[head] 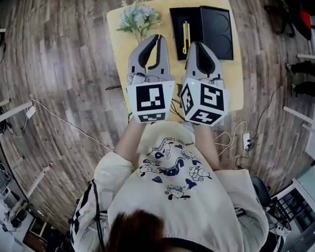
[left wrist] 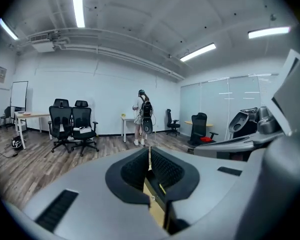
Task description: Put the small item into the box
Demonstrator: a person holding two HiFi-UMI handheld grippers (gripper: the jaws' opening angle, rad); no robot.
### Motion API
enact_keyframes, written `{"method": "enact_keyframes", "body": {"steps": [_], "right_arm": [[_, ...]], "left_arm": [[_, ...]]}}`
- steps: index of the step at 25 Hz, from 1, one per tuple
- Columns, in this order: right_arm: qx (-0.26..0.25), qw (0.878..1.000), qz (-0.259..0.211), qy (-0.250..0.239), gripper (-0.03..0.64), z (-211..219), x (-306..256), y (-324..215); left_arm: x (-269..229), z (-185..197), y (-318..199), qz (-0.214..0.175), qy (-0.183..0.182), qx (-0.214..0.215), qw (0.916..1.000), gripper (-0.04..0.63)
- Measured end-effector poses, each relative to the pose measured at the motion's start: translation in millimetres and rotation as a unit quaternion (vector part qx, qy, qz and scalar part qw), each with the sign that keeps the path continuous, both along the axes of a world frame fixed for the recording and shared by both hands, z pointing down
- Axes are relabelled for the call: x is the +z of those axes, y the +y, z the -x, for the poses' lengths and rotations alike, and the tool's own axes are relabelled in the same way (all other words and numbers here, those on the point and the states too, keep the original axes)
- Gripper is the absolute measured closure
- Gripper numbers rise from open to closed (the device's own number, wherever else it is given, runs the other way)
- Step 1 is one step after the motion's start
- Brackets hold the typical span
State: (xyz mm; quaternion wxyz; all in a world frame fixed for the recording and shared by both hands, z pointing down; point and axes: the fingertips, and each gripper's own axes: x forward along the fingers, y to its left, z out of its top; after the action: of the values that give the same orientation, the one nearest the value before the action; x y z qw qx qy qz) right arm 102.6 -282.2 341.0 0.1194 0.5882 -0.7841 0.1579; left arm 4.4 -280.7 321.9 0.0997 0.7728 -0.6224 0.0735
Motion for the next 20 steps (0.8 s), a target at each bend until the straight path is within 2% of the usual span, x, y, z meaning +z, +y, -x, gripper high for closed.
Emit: {"method": "enact_keyframes", "body": {"steps": [10, 20], "right_arm": [[0.001, 0.999, -0.053, 0.006, 0.575, 17, -40, 37], [-0.004, 0.997, -0.081, 0.002, 0.577, 22, -60, 50]], "left_arm": [[-41, 11, 31, -0.045, 0.002, 0.006, 0.9990, 0.572], [-57, 12, 44, -0.067, 0.005, 0.006, 0.9977, 0.572]]}}
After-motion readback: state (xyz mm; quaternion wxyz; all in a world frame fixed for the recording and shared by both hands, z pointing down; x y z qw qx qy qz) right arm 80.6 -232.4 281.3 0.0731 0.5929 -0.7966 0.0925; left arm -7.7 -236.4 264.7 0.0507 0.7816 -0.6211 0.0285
